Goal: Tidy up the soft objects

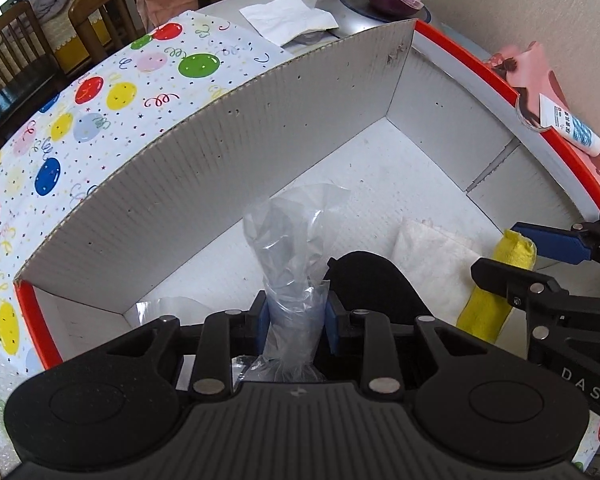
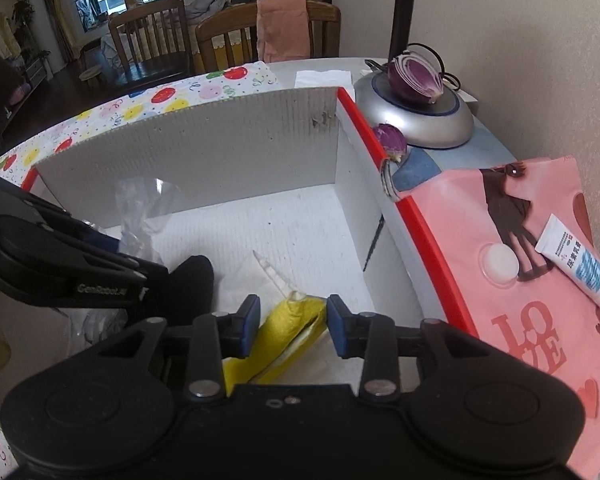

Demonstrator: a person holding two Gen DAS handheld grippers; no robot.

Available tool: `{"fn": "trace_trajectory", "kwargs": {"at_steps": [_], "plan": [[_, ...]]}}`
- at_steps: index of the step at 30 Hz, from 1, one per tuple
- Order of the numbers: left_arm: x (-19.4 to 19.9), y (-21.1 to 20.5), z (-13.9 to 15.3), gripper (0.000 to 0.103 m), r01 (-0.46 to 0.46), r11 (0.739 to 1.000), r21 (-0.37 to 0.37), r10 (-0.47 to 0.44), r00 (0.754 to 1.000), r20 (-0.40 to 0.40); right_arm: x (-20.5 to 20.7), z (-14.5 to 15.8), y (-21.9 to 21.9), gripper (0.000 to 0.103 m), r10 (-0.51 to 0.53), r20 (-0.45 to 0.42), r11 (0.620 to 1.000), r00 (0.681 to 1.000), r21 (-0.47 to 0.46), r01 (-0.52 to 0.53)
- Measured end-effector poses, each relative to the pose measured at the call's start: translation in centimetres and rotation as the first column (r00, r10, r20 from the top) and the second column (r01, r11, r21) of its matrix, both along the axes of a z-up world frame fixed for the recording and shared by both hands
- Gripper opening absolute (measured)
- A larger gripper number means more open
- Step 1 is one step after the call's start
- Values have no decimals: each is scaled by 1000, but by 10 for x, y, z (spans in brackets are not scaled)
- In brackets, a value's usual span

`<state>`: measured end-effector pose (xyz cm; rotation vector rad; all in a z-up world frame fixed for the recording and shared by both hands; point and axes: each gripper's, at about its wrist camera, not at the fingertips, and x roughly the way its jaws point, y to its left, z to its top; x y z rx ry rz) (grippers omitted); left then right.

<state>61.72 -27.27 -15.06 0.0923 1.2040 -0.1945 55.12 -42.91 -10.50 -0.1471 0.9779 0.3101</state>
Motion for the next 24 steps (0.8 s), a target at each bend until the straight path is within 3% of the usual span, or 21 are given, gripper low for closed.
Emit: {"fn": "trace_trajectory", "kwargs": {"at_steps": [13,24], "plan": [[-16,9,27,31,-28,998,-47,31,998,60,-17,21,0,55,29,21,998,999,52,-31],[-61,33,79,31,-47,992,-113,68,979,194,-45,59,3,57,58,83,992,995,110,-67]]}}
